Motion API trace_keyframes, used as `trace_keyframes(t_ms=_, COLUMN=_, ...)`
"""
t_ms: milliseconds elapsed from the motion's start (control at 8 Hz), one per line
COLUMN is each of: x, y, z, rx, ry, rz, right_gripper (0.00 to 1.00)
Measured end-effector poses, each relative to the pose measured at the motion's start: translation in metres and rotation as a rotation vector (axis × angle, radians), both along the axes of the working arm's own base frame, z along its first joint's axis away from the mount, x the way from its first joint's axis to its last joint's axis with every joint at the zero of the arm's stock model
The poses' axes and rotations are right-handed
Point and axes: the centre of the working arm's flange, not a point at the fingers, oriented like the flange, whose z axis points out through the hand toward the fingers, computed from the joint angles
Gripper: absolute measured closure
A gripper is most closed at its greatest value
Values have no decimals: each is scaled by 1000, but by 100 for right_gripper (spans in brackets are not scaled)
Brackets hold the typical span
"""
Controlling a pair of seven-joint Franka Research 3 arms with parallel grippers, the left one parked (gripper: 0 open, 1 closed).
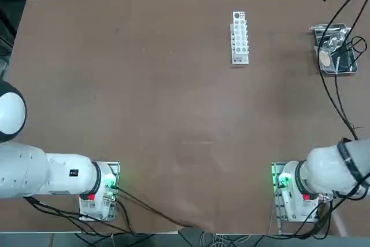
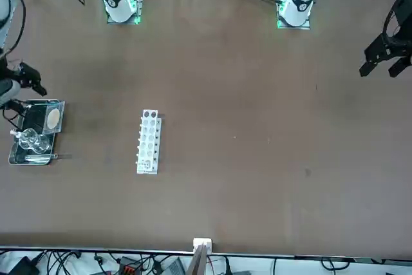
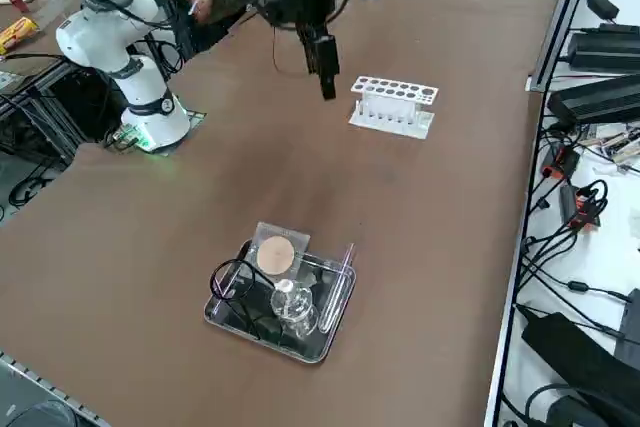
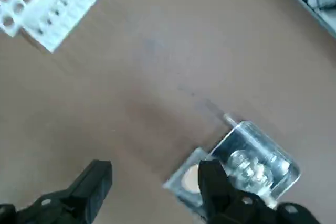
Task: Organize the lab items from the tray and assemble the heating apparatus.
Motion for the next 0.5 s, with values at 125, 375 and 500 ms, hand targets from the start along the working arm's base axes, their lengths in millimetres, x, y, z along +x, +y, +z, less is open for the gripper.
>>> trace_keyframes(t_ms=125, x=7, y=-15, z=-17, rx=-4, ry=-7, rz=92, right_gripper=0)
trace_keyframes(t_ms=375, x=19, y=-34, z=-50, rx=-10, ry=-11, rz=230, right_gripper=0)
trace_keyframes(t_ms=500, x=24, y=-36, z=-63, rx=-14, ry=-13, rz=298, right_gripper=0)
